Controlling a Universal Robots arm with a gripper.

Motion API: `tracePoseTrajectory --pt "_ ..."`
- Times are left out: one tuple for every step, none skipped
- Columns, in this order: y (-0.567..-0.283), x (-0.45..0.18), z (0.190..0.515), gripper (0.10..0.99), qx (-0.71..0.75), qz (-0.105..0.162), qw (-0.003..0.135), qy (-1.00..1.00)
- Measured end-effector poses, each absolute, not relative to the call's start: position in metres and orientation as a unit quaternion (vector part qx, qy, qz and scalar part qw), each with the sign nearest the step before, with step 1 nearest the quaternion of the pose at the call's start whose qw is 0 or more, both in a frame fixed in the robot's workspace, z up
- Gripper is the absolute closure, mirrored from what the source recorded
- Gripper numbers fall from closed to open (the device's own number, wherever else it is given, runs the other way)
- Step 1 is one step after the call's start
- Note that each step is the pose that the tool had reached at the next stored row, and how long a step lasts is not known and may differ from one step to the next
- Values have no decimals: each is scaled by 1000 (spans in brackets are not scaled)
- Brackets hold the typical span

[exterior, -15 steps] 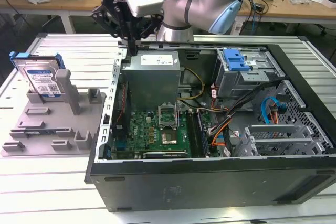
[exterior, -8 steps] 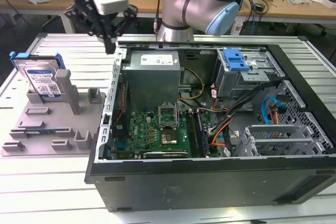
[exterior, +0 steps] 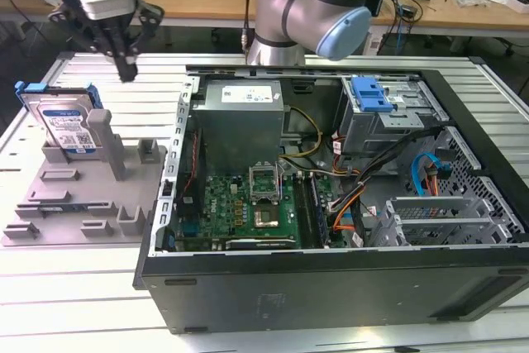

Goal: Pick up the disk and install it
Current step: 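Reach for the disk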

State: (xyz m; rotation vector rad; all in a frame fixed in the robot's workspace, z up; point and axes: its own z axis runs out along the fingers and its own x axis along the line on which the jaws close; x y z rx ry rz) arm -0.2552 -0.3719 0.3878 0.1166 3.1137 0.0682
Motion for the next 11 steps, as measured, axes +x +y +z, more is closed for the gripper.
tracePoseTrajectory --pt "-370 -263 387 980 37 22 12 999" --pt "-369 -268 387 980 37 22 12 999" --pt "-368 -272 387 980 37 22 13 999" --pt "-367 -278 386 980 37 22 13 999" --pt "-366 -282 386 980 37 22 13 999" --pt "-365 -288 386 980 37 22 12 999" --pt "-363 -297 385 980 37 22 12 999" --pt "-359 -309 385 980 37 22 13 999" --pt "-357 -316 384 980 37 22 12 999" --pt "-355 -321 384 980 37 22 13 999" --pt "-354 -325 383 980 37 22 12 999"
